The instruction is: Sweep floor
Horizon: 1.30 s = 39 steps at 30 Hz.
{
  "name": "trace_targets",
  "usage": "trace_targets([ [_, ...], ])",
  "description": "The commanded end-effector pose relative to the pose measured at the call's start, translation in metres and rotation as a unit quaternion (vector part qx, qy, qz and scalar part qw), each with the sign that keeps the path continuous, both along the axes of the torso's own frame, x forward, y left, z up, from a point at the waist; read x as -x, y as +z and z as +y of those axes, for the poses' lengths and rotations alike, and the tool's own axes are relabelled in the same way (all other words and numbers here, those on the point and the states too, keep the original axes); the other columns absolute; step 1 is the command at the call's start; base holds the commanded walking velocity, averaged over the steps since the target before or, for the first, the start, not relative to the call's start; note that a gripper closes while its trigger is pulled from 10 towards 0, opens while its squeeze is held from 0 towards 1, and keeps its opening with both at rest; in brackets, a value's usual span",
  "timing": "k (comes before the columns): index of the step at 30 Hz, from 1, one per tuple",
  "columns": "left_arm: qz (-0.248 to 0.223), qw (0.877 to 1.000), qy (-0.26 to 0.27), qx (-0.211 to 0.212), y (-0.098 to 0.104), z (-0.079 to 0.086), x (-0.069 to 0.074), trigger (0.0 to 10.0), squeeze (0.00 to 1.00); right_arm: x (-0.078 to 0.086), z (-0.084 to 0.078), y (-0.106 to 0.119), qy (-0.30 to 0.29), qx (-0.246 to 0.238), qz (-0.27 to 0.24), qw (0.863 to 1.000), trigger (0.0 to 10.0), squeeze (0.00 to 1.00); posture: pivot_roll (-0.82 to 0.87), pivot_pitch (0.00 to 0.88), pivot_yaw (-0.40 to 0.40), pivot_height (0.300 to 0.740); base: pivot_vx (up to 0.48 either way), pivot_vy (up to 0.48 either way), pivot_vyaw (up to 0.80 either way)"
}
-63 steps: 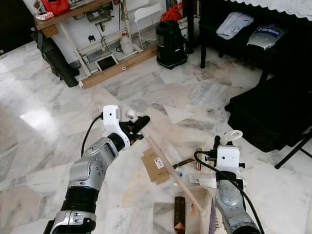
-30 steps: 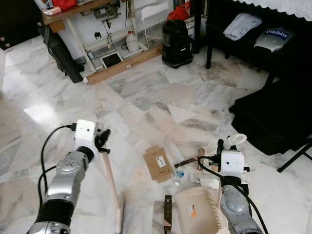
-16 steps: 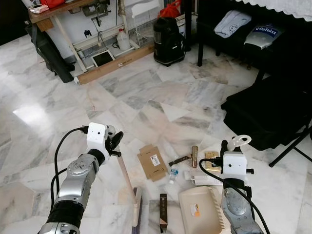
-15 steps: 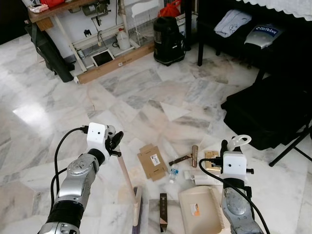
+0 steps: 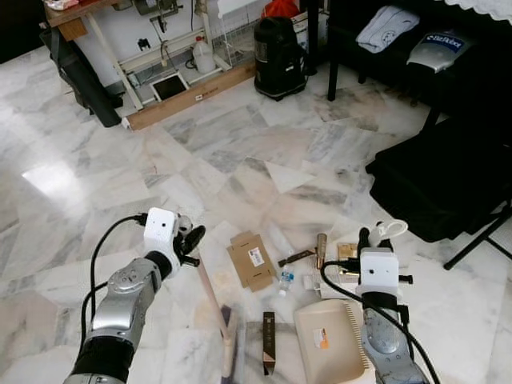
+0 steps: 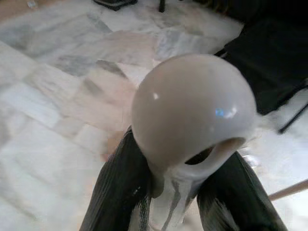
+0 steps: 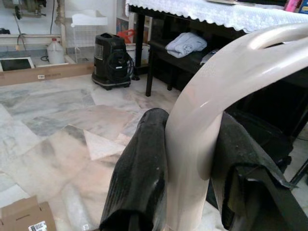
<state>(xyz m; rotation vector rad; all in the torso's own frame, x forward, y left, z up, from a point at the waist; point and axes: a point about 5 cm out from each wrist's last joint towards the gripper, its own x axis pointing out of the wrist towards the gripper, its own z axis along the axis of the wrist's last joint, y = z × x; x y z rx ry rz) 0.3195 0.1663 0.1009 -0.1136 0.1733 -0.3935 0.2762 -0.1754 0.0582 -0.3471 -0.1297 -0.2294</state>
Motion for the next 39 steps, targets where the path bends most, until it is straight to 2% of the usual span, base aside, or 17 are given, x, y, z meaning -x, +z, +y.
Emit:
trace_targets([
  [1, 0.013, 0.999, -0.006, 0.049, 0.000, -0.001, 0.000, 10.0, 0.00, 0.005, 0.002, -0.012, 0.001, 0.010, 0.035, 0.999, 10.0, 0.00, -0.03, 0.171, 0.152, 0.740, 0.000, 0.000, 0.00],
  [9, 0.007, 0.984, -0.040, 0.171, 0.027, -0.018, -0.006, 10.0, 0.00, 0.000, 0.003, -0.010, 0.003, 0.002, 0.033, 0.999, 10.0, 0.00, -0.02, 0.144, 0.154, 0.740, 0.000, 0.000, 0.00],
  [16, -0.016, 0.977, -0.038, 0.210, 0.046, -0.010, -0.012, 10.0, 0.00, -0.011, 0.008, -0.006, 0.008, -0.006, 0.030, 1.000, 10.0, 0.00, -0.01, 0.098, 0.151, 0.740, 0.000, 0.000, 0.00],
  [21, -0.023, 0.980, -0.039, 0.193, 0.052, -0.004, -0.011, 10.0, 0.00, -0.019, 0.014, -0.004, 0.012, -0.012, 0.030, 0.999, 10.0, 0.00, 0.01, 0.070, 0.151, 0.740, 0.000, 0.000, 0.00],
  [24, -0.052, 0.983, -0.006, 0.175, 0.063, 0.012, -0.012, 10.0, 0.00, -0.022, 0.016, -0.003, 0.013, -0.017, 0.028, 0.999, 10.0, 0.00, 0.01, 0.050, 0.150, 0.740, 0.000, 0.000, 0.00],
  [25, -0.052, 0.983, -0.006, 0.175, 0.063, 0.012, -0.012, 10.0, 0.00, -0.022, 0.016, -0.003, 0.013, -0.017, 0.028, 0.999, 10.0, 0.00, 0.01, 0.050, 0.150, 0.740, 0.000, 0.000, 0.00],
  [26, -0.073, 0.983, 0.013, 0.171, 0.072, 0.022, -0.013, 10.0, 0.00, -0.025, 0.017, -0.002, 0.014, -0.019, 0.027, 0.999, 10.0, 0.00, 0.02, 0.033, 0.151, 0.740, 0.000, 0.000, 0.00],
  [27, -0.078, 0.982, 0.019, 0.171, 0.075, 0.025, -0.013, 10.0, 0.00, -0.025, 0.018, -0.002, 0.014, -0.020, 0.027, 0.999, 10.0, 0.00, 0.02, 0.033, 0.151, 0.740, 0.000, 0.000, 0.00],
  [32, -0.166, 0.972, 0.062, 0.154, 0.111, 0.047, -0.011, 10.0, 0.00, -0.032, 0.019, 0.002, 0.019, -0.029, 0.024, 0.999, 10.0, 0.00, 0.02, 0.000, 0.148, 0.740, 0.000, 0.000, 0.00],
  [37, -0.211, 0.964, 0.095, 0.133, 0.127, 0.056, -0.010, 10.0, 0.00, -0.035, 0.022, 0.002, 0.024, -0.037, 0.026, 0.999, 10.0, 0.00, 0.03, 0.000, 0.140, 0.740, 0.000, 0.000, 0.00],
  [39, -0.233, 0.956, 0.127, 0.123, 0.133, 0.062, -0.010, 10.0, 0.00, -0.037, 0.023, 0.003, 0.026, -0.042, 0.025, 0.998, 10.0, 0.00, 0.03, 0.000, 0.136, 0.740, 0.000, 0.000, 0.00],
])
